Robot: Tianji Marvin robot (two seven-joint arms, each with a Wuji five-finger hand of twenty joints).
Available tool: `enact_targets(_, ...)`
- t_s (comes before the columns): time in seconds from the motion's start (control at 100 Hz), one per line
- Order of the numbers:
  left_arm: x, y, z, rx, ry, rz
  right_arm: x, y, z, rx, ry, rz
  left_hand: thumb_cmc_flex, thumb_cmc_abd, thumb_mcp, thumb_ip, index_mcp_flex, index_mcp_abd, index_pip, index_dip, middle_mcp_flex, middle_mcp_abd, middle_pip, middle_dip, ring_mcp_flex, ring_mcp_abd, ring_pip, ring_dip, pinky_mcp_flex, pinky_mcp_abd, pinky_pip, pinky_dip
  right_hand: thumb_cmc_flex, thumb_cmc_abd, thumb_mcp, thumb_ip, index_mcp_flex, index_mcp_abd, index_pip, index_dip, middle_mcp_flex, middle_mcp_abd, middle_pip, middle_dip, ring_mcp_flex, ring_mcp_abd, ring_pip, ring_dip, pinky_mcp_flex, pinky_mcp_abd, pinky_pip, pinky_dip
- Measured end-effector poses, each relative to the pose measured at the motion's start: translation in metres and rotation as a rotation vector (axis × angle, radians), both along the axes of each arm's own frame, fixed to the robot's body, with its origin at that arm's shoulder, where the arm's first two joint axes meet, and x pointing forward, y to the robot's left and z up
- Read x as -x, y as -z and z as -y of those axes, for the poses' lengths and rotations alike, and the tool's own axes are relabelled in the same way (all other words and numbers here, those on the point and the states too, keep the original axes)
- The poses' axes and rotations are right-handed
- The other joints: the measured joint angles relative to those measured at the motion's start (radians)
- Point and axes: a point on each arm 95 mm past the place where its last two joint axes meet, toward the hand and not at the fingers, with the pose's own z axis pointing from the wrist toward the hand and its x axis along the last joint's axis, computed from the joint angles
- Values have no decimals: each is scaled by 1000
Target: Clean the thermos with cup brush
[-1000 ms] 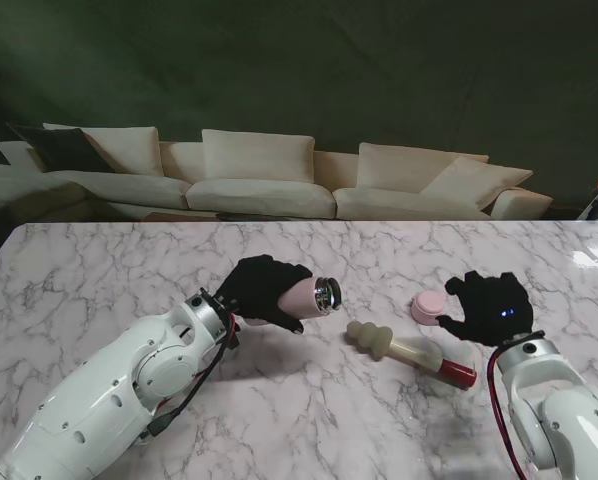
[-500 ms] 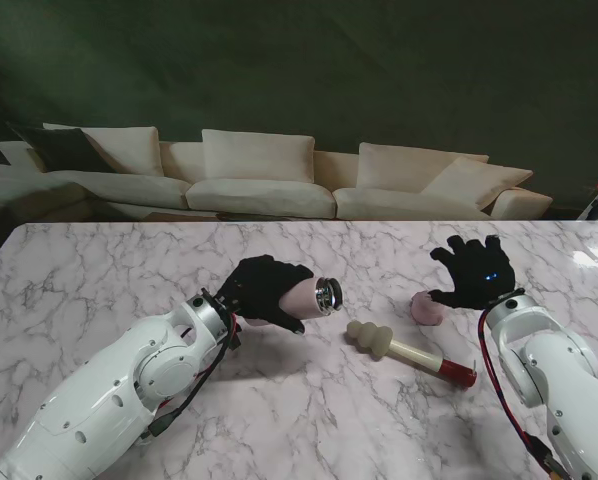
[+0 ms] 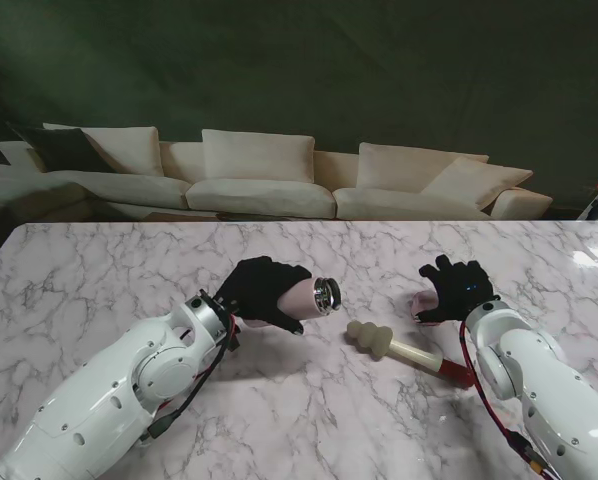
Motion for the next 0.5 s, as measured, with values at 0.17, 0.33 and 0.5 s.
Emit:
enact_targets(0.17, 0, 0, 1, 2, 2, -1, -6, 18, -6, 11, 28, -22, 0, 0, 0, 0, 0, 0, 0, 0, 0, 0, 0, 0, 0, 0, 0, 0, 0, 0, 0, 0, 16, 0, 7, 0, 0, 11, 11, 1, 12, 0, 13, 9, 0, -8, 22, 10, 11, -1, 21, 0)
enact_targets(0.33, 0, 0, 1, 3, 3, 0, -11, 29, -7, 11, 40, -44, 0, 0, 0, 0, 0, 0, 0, 0, 0, 0, 0, 0, 0, 0, 0, 0, 0, 0, 0, 0, 70, 2, 6, 0, 0, 12, 26, 1, 14, 0, 32, 13, 26, -21, 59, 25, 35, -16, 43, 3)
enact_targets(0.5, 0, 0, -1, 9, -2, 3, -14, 34, -11, -17, 59, -58, 0, 0, 0, 0, 0, 0, 0, 0, 0, 0, 0, 0, 0, 0, 0, 0, 0, 0, 0, 0, 250, 29, -102, 23, 60, 12, 111, 35, 104, -3, 108, 57, 112, -45, 128, 61, 125, -26, 92, 43)
